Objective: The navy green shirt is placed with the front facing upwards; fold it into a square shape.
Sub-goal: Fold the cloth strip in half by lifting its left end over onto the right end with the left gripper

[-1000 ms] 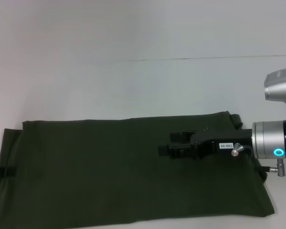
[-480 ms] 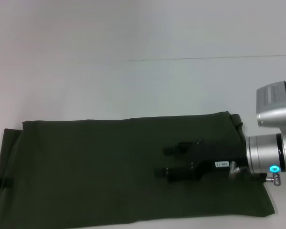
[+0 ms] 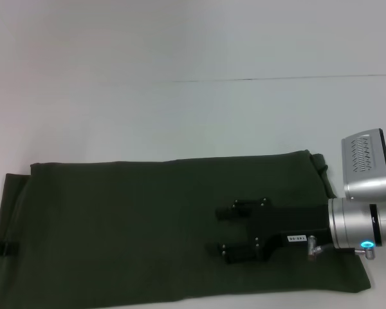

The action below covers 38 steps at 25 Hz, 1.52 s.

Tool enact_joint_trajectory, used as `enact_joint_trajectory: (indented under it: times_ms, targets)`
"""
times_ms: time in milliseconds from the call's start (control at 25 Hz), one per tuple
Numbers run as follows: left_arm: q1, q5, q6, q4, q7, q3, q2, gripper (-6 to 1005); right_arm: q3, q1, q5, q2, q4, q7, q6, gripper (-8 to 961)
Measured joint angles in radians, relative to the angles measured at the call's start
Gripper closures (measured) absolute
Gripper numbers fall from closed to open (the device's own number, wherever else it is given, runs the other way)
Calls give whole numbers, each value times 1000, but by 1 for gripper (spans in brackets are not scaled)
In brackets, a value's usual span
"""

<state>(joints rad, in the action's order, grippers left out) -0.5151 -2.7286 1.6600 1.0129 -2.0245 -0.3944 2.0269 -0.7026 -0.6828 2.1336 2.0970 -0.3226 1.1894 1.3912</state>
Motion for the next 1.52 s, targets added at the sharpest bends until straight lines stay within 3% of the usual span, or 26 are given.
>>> enact_joint_trajectory:
  times_ms: [880, 1520]
  targets:
    - [8, 46, -72, -31, 5, 9, 13, 163, -7, -3, 0, 2, 2, 2, -34, 118]
    - [5, 35, -81, -46, -46, 5, 7, 163, -9, -4, 0, 2, 2, 8, -38, 118]
